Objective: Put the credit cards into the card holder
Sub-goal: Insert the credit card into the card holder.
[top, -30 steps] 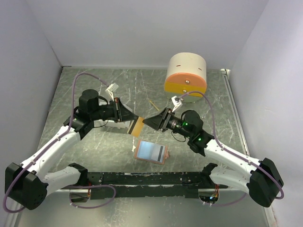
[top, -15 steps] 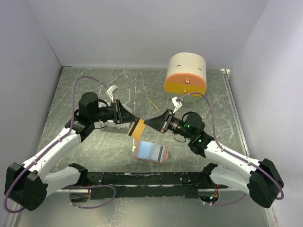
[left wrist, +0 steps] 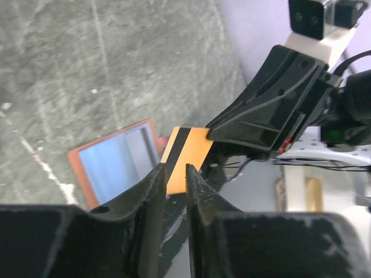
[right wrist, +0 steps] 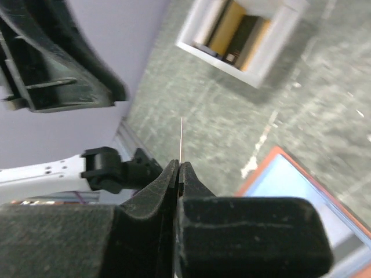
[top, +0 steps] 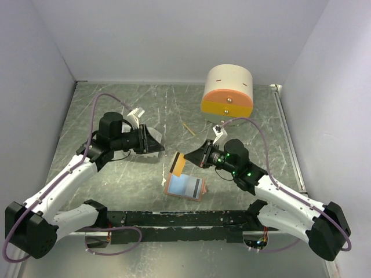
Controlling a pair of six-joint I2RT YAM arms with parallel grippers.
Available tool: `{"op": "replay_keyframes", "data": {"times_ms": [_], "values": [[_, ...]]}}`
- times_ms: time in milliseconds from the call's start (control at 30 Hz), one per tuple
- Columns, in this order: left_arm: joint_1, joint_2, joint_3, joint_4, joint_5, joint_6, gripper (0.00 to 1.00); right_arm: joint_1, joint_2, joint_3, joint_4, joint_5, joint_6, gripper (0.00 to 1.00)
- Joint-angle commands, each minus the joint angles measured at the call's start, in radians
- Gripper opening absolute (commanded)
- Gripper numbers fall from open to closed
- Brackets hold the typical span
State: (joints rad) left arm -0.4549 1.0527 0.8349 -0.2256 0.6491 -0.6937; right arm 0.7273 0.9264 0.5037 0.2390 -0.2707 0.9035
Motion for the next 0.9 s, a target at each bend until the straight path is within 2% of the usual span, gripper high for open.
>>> {"op": "replay_keyframes", "data": {"times_ms": [0, 100, 233, 400, 700, 867], "values": [[0.004, 0.006, 0.003, -0.125, -0.08, 0.083, 0.21, -0.008, -0.023, 0.033, -0.247, 0.12, -0.033, 0.0], [0.001, 0.021, -0.031, -0.098, -0.049, 0.075, 0.07, -0.012, -0.015, 0.049, -0.335, 0.196, -0.03, 0.0], [-0.023, 0.046, -0.068, -0.079, -0.077, 0.067, 0.07, -0.022, 0.035, 0.079, -0.421, 0.231, -0.033, 0.0], [-0.09, 0.078, -0.136, -0.018, -0.122, 0.019, 0.07, -0.034, 0.08, 0.074, -0.439, 0.206, -0.014, 0.0], [-0.244, 0.16, -0.156, -0.008, -0.293, -0.009, 0.07, -0.062, 0.13, 0.07, -0.49, 0.215, 0.105, 0.0], [-0.294, 0.212, -0.189, 0.045, -0.331, -0.031, 0.07, -0.077, 0.115, 0.045, -0.448, 0.178, 0.044, 0.0]]}}
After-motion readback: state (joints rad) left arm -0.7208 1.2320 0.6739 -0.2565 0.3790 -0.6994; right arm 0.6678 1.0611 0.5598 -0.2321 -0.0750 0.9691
